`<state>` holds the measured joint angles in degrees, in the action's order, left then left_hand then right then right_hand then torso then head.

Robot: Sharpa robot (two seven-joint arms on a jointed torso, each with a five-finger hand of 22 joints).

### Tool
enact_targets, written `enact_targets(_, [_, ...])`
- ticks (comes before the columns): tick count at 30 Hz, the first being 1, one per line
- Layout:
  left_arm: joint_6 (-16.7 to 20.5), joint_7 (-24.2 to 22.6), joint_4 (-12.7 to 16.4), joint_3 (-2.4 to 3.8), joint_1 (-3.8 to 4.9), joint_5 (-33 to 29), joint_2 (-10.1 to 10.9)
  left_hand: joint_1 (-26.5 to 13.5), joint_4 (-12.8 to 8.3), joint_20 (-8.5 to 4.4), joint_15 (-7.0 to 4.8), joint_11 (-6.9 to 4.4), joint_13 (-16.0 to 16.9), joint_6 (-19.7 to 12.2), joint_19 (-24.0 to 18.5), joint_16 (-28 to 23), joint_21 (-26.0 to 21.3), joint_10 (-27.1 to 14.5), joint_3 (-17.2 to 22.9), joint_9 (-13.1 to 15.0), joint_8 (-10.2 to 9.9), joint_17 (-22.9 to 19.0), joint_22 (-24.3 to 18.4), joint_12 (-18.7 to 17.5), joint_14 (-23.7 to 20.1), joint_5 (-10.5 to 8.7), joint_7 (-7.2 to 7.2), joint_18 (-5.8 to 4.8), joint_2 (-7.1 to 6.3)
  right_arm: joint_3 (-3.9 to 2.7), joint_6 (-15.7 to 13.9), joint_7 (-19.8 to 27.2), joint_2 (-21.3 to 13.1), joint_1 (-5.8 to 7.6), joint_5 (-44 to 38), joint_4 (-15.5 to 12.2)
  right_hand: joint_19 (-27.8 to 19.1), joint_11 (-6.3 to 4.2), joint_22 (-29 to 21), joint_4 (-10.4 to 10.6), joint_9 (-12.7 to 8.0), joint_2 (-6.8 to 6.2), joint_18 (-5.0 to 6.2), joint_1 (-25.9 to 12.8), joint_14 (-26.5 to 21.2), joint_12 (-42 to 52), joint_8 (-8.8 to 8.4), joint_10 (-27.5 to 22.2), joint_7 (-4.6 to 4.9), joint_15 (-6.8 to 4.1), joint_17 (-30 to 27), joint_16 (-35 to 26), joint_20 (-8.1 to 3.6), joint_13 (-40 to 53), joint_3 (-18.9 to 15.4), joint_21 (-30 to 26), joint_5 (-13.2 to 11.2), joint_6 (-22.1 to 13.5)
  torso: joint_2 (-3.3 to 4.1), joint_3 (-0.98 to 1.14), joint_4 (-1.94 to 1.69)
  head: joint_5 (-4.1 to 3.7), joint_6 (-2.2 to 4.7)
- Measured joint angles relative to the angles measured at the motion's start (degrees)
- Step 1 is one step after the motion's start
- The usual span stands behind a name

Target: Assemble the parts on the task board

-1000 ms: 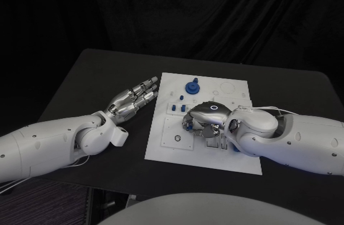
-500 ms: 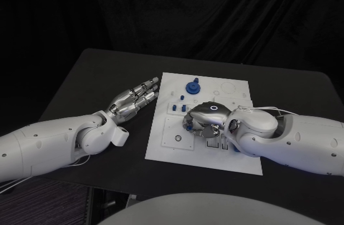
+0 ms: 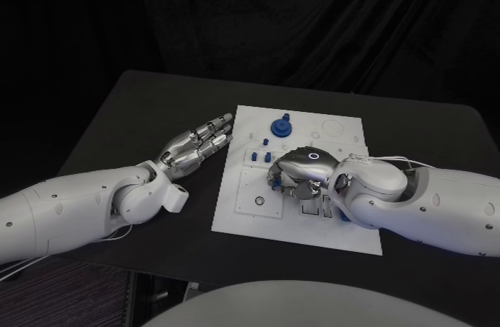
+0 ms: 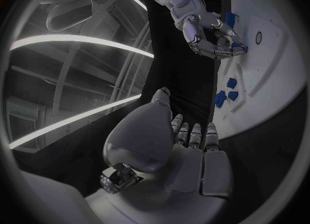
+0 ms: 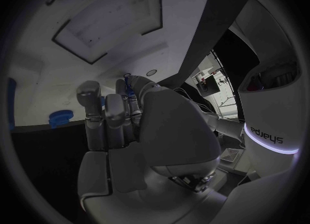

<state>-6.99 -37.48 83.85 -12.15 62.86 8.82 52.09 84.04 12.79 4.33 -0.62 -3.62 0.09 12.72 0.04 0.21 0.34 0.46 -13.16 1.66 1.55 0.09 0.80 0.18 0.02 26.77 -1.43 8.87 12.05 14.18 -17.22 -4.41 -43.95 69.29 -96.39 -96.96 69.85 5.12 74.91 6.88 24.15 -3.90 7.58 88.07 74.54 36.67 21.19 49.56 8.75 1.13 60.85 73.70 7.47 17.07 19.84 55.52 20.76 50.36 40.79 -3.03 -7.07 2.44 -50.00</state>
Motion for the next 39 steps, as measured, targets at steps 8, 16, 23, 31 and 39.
enact_targets(8, [-0.2,0.3,-0.1,0.0,-0.06,0.0,-0.1,-0.3,0.0,0.0,0.0,0.0,0.0,0.0,0.0,0.0,0.0,0.0,0.0,0.0,0.0,0.0,0.0,0.0,0.0,0.0,0.0,0.0,0.31,0.0,-0.4,0.2,0.0,0.0,0.6,0.1,0.2,0.0,0.0,0.5,0.1,0.75,0.0,-0.8,0.0,-0.3,0.32,0.4,-0.09,0.0,0.0,0.0,-0.2,-0.3,0.0,0.0,0.2,0.1,-0.05,0.02,0.07,0.27,0.0])
enact_targets(16, [-0.4,0.7,-0.1,0.0,-0.15,0.0,-0.1,-0.3,0.0,0.0,0.0,0.0,0.0,0.0,0.0,0.0,0.0,0.0,0.0,0.0,0.0,0.0,0.0,0.0,0.0,0.0,0.0,0.0,0.31,0.0,-0.2,0.1,0.2,0.0,1.2,0.4,0.2,0.0,0.0,0.5,0.0,0.72,0.0,-0.8,0.0,-1.1,0.32,0.4,-0.09,0.0,-0.7,0.0,-0.2,-0.6,0.0,-0.6,0.2,0.1,-0.08,0.02,0.07,0.28,0.0])
enact_targets(23, [-0.5,1.0,-0.2,0.0,-0.21,0.0,-0.2,-0.3,0.0,0.0,0.0,0.0,0.0,0.0,0.0,0.0,0.0,0.0,0.0,0.0,0.0,0.0,0.0,0.0,0.0,0.0,0.0,0.0,0.31,0.0,0.2,0.1,0.4,0.0,1.6,0.6,-0.2,0.0,0.0,0.3,-0.4,-0.1,0.0,-0.6,0.0,-1.4,-0.06,0.4,0.22,0.0,-1.0,0.0,-0.19,-0.7,-0.2,-1.2,-0.6,-0.6,-0.07,0.02,0.02,0.38,0.0])
enact_targets(31, [-0.7,1.3,-0.3,0.0,-0.3,0.0,-0.3,-0.3,0.0,0.21,0.0,0.0,0.0,0.0,0.2,0.0,0.0,0.0,0.0,0.0,0.0,0.0,0.0,0.0,0.0,0.0,0.0,0.01,0.31,0.0,0.5,0.1,0.4,-0.01,1.7,0.6,-0.4,0.24,0.0,0.3,-0.7,-0.5,0.0,-0.6,-0.2,-1.7,-0.39,0.2,0.22,0.21,-1.2,-0.2,0.01,-0.7,-0.2,-1.5,-1.1,-1.0,0.0,-0.03,-0.02,0.41,0.0])
enact_targets(39, [-0.9,1.5,-0.4,0.0,-0.35,0.0,-0.3,-0.3,0.0,0.21,0.0,0.0,0.0,0.0,0.2,0.0,0.0,0.0,0.0,0.0,0.0,0.0,0.0,0.0,0.0,0.0,0.0,0.0,0.31,0.0,0.7,0.1,0.4,-0.01,1.8,0.6,-0.4,0.23,0.0,0.3,-0.7,-0.56,0.0,-0.5,-0.2,-1.7,-0.39,0.2,0.22,0.21,-1.2,-0.2,0.01,-0.8,-0.2,-1.5,-1.1,-1.0,0.06,-0.04,-0.04,0.41,0.0])
